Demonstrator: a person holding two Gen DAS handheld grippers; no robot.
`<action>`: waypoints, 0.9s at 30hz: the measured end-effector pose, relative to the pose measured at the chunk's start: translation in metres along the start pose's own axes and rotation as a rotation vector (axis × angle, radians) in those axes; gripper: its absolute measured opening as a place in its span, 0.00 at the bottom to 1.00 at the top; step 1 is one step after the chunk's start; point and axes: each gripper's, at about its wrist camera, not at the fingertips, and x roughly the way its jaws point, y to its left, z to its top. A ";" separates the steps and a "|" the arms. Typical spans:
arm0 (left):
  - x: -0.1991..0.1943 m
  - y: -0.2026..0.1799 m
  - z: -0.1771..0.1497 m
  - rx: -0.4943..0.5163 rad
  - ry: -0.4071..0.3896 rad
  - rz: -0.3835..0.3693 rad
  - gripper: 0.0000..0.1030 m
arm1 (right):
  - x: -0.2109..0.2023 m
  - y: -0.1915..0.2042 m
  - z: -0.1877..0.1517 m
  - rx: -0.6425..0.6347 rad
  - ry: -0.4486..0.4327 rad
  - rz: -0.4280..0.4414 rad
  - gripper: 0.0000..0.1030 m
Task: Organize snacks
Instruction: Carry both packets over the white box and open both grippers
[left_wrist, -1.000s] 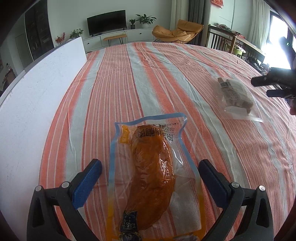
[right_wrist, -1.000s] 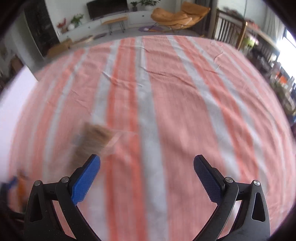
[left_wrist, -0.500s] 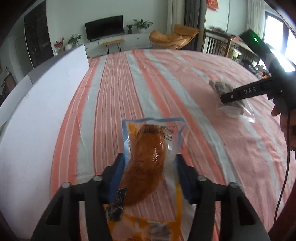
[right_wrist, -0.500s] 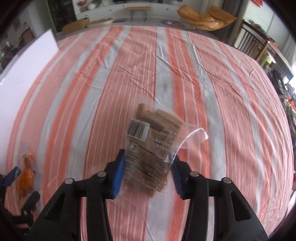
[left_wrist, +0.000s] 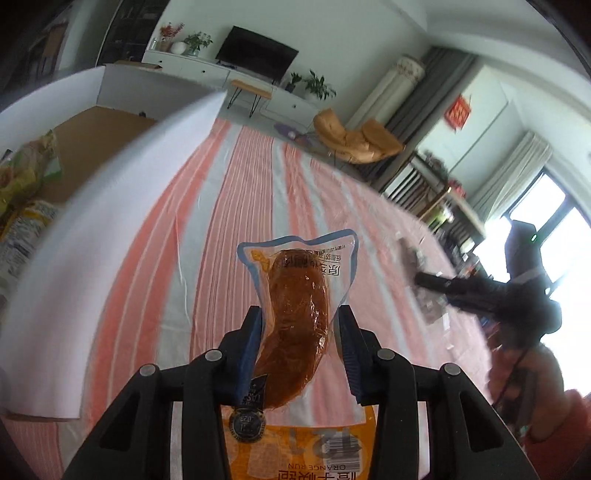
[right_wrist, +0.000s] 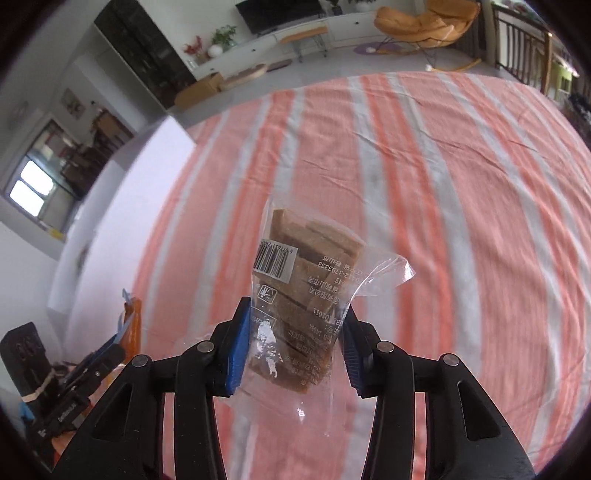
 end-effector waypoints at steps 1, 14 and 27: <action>-0.012 0.001 0.011 -0.012 -0.028 -0.013 0.39 | -0.001 0.011 0.004 -0.007 -0.007 0.024 0.45; -0.121 0.131 0.095 -0.096 -0.216 0.534 0.77 | 0.032 0.319 0.071 -0.359 -0.089 0.333 0.66; -0.126 0.117 0.068 0.005 -0.294 0.671 0.98 | 0.070 0.333 0.046 -0.411 -0.158 0.198 0.94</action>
